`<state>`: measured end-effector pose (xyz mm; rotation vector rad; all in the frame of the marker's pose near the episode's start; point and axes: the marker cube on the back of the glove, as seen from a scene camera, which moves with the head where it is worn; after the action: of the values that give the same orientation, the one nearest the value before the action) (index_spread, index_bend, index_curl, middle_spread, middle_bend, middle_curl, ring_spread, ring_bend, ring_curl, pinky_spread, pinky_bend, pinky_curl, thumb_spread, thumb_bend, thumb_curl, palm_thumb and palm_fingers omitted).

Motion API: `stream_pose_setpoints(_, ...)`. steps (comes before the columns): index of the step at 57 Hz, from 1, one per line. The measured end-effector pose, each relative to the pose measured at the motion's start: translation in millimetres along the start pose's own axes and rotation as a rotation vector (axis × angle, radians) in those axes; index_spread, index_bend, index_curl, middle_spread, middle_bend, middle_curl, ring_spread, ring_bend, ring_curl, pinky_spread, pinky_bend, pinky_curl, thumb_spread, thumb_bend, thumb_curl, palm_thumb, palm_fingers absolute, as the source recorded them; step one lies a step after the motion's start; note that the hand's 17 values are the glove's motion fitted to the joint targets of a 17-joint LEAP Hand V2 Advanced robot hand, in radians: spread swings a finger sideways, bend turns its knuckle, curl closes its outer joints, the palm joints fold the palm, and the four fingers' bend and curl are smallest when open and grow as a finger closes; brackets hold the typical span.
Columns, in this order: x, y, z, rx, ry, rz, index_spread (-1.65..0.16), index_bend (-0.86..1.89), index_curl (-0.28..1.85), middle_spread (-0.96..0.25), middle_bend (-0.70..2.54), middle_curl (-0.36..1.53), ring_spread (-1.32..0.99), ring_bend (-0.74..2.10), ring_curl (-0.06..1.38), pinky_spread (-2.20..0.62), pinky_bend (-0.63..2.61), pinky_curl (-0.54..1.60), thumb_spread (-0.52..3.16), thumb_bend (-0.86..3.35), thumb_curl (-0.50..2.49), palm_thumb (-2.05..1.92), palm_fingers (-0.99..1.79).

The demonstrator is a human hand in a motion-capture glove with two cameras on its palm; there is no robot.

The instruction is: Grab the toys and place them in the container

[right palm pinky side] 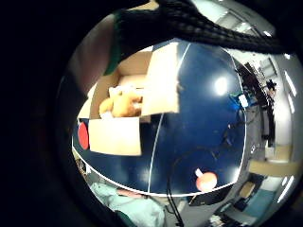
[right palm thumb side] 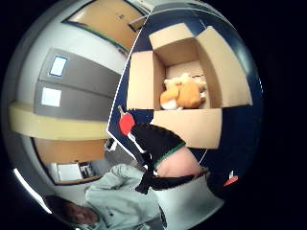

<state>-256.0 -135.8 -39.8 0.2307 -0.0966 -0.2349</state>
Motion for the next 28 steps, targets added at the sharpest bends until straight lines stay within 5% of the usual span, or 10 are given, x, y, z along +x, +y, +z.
stream_pose_setpoints(6,69.4,23.8,-37.4,0.1,0.111,0.091,-0.2,0.09,0.48,0.0,0.15,0.43,0.01,0.15,0.24,0.05,0.81,0.45,1.08,-0.03,0.43,-0.02,-0.27)
stream_pose_setpoints(15,48.6,154.8,-69.6,0.045,0.046,0.121,-0.19,0.11,0.41,0.01,0.13,0.38,0.02,0.13,0.22,0.08,0.79,0.43,1.14,-0.02,0.4,-0.01,-0.25)
stream_pose_setpoints(28,147.7,249.9,-26.7,-0.067,0.1,0.24,-0.19,0.13,0.36,0.02,0.13,0.32,0.03,0.13,0.19,0.09,0.78,0.41,1.18,-0.03,0.36,-0.01,-0.24)
